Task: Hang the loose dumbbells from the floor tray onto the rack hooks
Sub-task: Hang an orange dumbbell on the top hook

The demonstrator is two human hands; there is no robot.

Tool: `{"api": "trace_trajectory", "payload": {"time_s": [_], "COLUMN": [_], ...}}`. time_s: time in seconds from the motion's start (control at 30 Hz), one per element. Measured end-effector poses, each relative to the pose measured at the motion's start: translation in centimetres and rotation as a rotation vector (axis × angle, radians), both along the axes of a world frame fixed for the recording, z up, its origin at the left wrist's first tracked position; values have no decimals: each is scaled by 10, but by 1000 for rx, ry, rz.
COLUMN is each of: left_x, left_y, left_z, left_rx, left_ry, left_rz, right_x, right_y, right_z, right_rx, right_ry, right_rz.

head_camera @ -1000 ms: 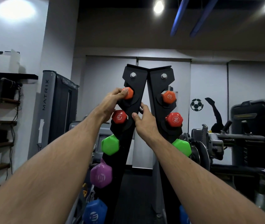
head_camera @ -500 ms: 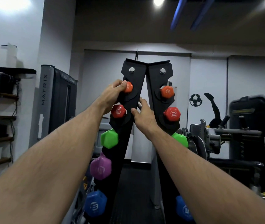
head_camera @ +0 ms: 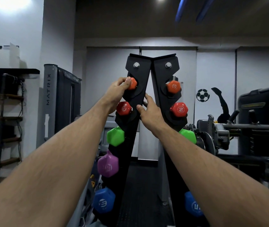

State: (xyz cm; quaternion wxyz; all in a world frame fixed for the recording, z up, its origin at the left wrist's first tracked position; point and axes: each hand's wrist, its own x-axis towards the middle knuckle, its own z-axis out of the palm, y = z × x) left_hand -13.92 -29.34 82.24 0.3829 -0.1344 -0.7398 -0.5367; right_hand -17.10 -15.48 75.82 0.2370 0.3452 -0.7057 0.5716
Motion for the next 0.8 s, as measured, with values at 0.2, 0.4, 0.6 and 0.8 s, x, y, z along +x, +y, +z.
{"api": "trace_trajectory", "payload": {"time_s": [0.2,0.4,0.6,0.8], "left_x": [-2,2,11,24], "left_y": [3,6,10,13], "left_z": [-8,-14,-20,-25], "left_rx": [27,-21,-21,-63], "left_ry": [100,93,71,-1], "left_rz": [51,85,85,211], "right_x": [1,8,12,23], "right_y": [1,3,4,16], "right_z": [1,1,2,5], "right_rx": [19,32,43,103], "right_ry": [14,19,28,5], "right_rz": [-27,-13,-33,-74]}}
